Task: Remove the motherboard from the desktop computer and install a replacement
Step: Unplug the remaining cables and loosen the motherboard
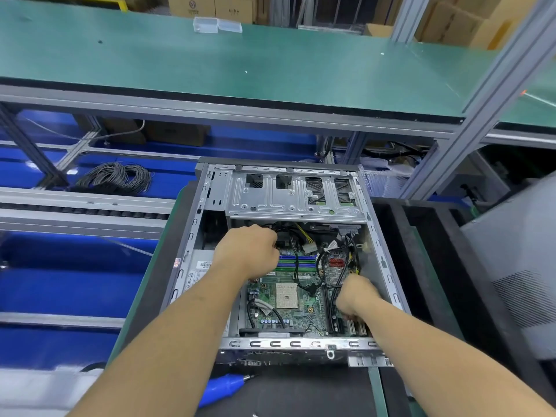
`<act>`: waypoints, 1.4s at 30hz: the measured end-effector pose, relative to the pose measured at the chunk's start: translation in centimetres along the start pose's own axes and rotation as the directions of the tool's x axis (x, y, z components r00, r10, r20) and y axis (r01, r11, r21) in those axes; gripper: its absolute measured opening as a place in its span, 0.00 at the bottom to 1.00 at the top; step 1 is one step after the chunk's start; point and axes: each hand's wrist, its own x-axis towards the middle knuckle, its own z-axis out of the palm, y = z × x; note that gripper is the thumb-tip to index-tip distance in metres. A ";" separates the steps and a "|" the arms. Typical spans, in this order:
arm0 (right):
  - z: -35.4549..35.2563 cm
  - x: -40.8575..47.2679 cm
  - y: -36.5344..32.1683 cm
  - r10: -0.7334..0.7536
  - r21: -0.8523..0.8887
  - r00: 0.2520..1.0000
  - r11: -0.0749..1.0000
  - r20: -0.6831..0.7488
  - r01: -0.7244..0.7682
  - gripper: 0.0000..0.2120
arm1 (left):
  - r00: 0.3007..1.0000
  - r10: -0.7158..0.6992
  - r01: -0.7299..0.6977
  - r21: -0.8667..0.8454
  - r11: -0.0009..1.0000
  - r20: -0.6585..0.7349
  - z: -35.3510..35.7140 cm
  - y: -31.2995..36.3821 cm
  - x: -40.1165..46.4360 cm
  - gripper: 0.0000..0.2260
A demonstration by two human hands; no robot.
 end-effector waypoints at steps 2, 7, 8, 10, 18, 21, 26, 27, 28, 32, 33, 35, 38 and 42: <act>0.0 0.0 0.0 0.024 -0.040 1.000 0.999 -0.015 -0.025 0.07 | 1.000 0.000 0.000 0.009 1.000 0.006 0.0 0.0 0.0 0.09; -0.6 0.6 -0.6 0.033 -0.019 0.988 0.999 0.149 -0.031 0.03 | 1.000 0.005 -0.005 0.008 1.000 0.012 -0.2 0.0 -0.2 0.09; -0.6 0.7 -0.8 0.045 0.019 0.985 0.999 0.165 -0.048 0.09 | 1.000 0.005 -0.005 0.008 1.000 0.013 -0.2 0.0 -0.2 0.09; -0.6 0.9 -1.0 0.030 0.070 0.988 0.997 0.149 -0.041 0.18 | 1.000 0.003 -0.003 0.011 1.000 0.020 -0.2 0.0 -0.2 0.09; -0.3 0.4 -0.3 0.020 0.052 0.999 0.998 0.033 -0.022 0.09 | 1.000 -0.006 0.006 0.026 1.000 0.022 -0.1 0.0 0.0 0.08; -0.1 0.5 -0.2 0.031 0.100 0.999 0.995 -0.025 -0.028 0.06 | 1.000 -0.003 0.002 0.021 1.000 0.011 -0.2 0.0 0.0 0.08; 0.0 0.9 -0.4 0.089 0.260 0.995 0.963 -0.043 -0.074 0.03 | 1.000 -0.002 0.002 0.014 1.000 0.012 -0.1 0.0 -0.1 0.07; 0.0 0.9 -0.3 0.087 0.269 0.995 0.960 -0.051 -0.071 0.03 | 1.000 -0.004 0.003 0.014 1.000 0.013 -0.1 0.0 -0.1 0.07; 0.0 0.9 -0.2 0.086 0.271 0.995 0.960 -0.057 -0.068 0.03 | 1.000 -0.003 0.003 0.014 1.000 0.014 -0.1 0.0 0.0 0.07; 0.0 0.7 -0.1 0.085 0.242 0.995 0.968 -0.060 -0.068 0.05 | 1.000 -0.001 0.000 0.015 1.000 0.012 -0.1 -0.1 0.0 0.07; 0.0 0.8 -0.2 0.083 0.246 0.995 0.967 -0.050 -0.068 0.05 | 1.000 -0.001 0.000 0.015 1.000 0.011 -0.1 -0.1 0.0 0.07; -0.1 0.8 -0.3 0.081 0.254 0.996 0.965 -0.034 -0.069 0.03 | 1.000 0.003 -0.003 0.016 1.000 0.007 -0.1 -0.1 -0.1 0.08; -0.3 0.6 -0.4 0.065 0.230 0.998 0.972 -0.025 -0.057 0.06 | 1.000 0.006 -0.006 0.018 1.000 0.009 -0.2 -0.1 -0.1 0.08; -0.5 0.3 -0.4 0.032 0.177 0.999 0.984 -0.033 -0.026 0.05 | 1.000 0.005 -0.005 0.013 1.000 0.007 -0.3 0.0 -0.1 0.08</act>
